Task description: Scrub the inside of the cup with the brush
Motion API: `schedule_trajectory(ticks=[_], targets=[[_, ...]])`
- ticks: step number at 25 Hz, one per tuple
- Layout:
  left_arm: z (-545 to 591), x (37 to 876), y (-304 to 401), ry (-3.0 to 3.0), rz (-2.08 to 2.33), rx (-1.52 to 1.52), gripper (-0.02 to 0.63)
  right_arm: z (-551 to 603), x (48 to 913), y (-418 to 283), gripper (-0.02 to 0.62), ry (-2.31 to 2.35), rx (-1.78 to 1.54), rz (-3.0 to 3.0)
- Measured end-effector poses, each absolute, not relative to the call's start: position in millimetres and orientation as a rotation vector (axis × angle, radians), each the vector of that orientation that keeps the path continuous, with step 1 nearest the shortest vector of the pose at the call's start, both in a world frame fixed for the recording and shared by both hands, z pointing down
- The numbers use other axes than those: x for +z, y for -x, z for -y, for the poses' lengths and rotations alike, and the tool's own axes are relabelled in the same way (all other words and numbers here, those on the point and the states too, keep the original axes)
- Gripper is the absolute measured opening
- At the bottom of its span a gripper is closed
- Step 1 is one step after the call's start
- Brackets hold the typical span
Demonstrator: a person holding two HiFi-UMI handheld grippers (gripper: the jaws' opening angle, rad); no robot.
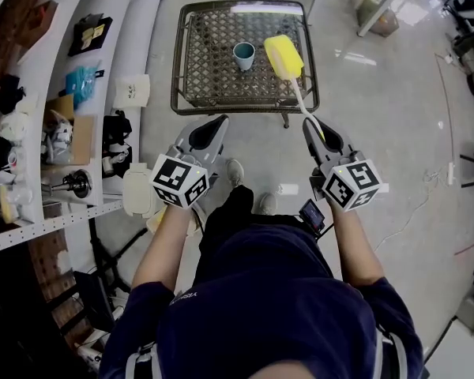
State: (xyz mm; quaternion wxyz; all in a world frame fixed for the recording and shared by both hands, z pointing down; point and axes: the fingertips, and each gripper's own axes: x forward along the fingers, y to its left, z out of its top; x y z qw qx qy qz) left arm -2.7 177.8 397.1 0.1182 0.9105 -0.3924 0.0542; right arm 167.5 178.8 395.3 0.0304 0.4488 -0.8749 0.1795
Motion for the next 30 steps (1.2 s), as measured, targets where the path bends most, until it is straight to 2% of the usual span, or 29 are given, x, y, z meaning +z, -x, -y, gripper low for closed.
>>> schedule_trajectory(ticks=[11, 18, 30], targets=[[-84.1, 420.9, 48.9, -2.670, 1.068, 0.213, 0.003, -85.6, 411.3, -111.5, 0.032, -1.413, 0.578, 2.635], [-50.4, 431.1, 62.8, -2.679, 1.035, 0.258, 0.003, -48.7, 416.7, -105.1, 0.032, -1.464, 0.606, 2.609], [10.4, 456.7, 42.1, -2.685, 0.956, 0.299, 0.005, 5.4, 427.3, -110.4, 0.032, -1.461, 0.632, 2.588]])
